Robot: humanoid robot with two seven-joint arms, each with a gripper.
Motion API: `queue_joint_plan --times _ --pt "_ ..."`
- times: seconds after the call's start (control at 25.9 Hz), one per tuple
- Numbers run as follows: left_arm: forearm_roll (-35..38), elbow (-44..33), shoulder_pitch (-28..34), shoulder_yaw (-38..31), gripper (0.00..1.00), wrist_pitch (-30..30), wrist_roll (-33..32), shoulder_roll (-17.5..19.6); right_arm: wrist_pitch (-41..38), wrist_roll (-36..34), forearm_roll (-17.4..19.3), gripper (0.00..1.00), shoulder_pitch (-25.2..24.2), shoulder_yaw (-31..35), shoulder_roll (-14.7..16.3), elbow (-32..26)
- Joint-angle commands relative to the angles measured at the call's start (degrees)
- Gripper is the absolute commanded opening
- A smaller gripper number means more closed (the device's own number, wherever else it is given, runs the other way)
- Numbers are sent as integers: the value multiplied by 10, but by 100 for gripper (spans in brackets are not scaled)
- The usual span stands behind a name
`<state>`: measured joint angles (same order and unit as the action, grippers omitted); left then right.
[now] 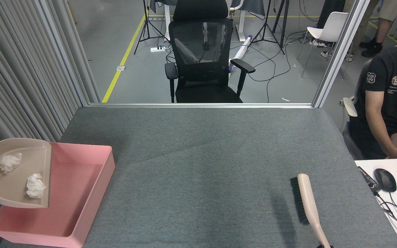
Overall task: Sweep and dump garbage into bin
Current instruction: 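Tilt the dustpan with the left gripper to dump paper into bin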
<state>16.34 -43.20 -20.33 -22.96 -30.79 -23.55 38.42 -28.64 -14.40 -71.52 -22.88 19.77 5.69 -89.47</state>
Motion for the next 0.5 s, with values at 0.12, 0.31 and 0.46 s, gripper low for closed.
queue_joint_plan --times 0.12,0.31,0.46 --pt "76 -13 -28 -1 23 -24 7 1 0 -1 0 0 -1 2 -2 0" --pt "109 -54 -33 -1 23 -27 8 10 2 -1 0 0 -5 4 -2 1" --pt "160 -65 -32 -2 23 -44 19 6 1 -1 1 0 -6 4 -5 0"
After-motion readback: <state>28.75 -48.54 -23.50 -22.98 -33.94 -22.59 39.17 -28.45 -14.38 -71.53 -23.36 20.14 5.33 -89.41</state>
